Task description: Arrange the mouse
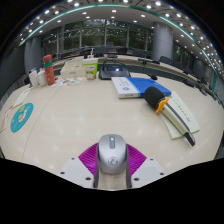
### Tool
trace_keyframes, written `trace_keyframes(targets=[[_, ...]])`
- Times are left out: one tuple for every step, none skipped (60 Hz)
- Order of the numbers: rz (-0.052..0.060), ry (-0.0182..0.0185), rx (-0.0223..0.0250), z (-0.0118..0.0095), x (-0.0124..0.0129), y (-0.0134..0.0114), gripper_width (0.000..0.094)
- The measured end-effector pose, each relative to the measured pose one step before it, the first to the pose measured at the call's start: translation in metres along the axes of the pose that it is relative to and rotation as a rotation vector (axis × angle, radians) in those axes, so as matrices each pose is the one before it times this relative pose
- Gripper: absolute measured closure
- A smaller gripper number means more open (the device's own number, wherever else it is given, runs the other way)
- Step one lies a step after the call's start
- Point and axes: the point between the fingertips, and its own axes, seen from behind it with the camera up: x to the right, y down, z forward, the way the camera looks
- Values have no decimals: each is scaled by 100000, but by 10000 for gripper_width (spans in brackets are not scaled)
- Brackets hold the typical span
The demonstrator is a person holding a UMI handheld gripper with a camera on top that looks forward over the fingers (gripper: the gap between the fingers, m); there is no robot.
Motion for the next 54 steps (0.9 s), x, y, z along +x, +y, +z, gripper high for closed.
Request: trace_keyframes(targets=[[223, 322, -143, -73, -43, -81, 569], [134, 525, -1, -113, -97, -214, 568], [244, 898, 348, -127, -125, -434, 567], [79, 1166, 423, -242, -174, -601, 567], [36, 692, 690, -206, -172, -541, 567], [124, 512, 751, -291, -245, -636, 568], [375, 564, 924, -330, -244, -730, 567], [666, 795, 1295, -326, -197, -889, 567], [756, 880, 1443, -402, -270, -952, 568], [655, 651, 1424, -410, -330, -990, 568], [672, 15, 1762, -415, -167, -840, 567], [695, 121, 1474, -422, -568, -1147, 568], [789, 219, 1646, -409, -620, -1162, 567], [790, 139, 1798, -441, -669, -1224, 568], [680, 109, 1900, -449, -746, -1270, 568], [490, 50, 1884, -431, -801, -1264, 567], [317, 156, 1885, -382, -862, -1228, 567], [175, -4, 1665, -412, -935, -1191, 567], [167, -128, 1635, -369, -1070, -1169, 566], [303, -138, 1591, -361, -1352, -1205, 567], [298, -622, 1349, -354, -981, -1028, 567], [229, -585, 1390, -310, -1297, -975, 568], [14, -523, 1333, -219, -1561, -861, 568], [-175, -734, 726, -185, -1446, -675, 568], [-90, -644, 652, -126, -1482, -612, 567], [55, -658, 794, -206, -1644, -327, 569], [-74, -991, -166, 163, -1533, -729, 569], [-14, -1277, 113, 39, -1681, -321, 568], [-6, -1383, -3, 78, -1715, -187, 568], [29, -1351, 281, -27, -1769, 207, 569], [-120, -1236, -305, 194, -1641, 44, 569], [-314, -1176, -610, 262, -1605, 207, 570], [-410, -972, -583, 142, -1838, 545, 570], [-336, -1230, -1349, 656, -1336, 172, 570], [-232, -1079, -1134, 466, -1455, 514, 570], [-107, -1033, -1087, 321, -1453, 675, 569], [73, -1009, -1232, 517, -1368, 620, 570], [174, -998, -1188, 527, -1296, 712, 570], [254, -911, -1237, 582, -1206, 798, 570], [160, -729, -1393, 616, -1131, 819, 570], [-26, -574, -1339, 556, -1091, 1187, 570], [-189, -225, -1841, 602, -1029, 736, 570], [-168, -319, -1728, 598, -884, 870, 569], [-152, -504, -1569, 669, -634, 1012, 570], [-219, -196, -1435, 619, -656, 832, 569], [-298, -98, -1249, 586, -581, 824, 569], [-438, 53, -1099, 575, -497, 777, 567], [-630, 193, -1062, 554, -417, 763, 567], [-775, 111, -976, 604, -339, 807, 567], [-754, 287, -962, 468, -337, 664, 566], [-563, 437, -645, 478, -522, 713, 566], [-422, 213, -817, 444, -238, 582, 565], [-279, 215, -755, 428, -240, 566, 564], [-260, 163, -782, 400, -223, 563, 563]])
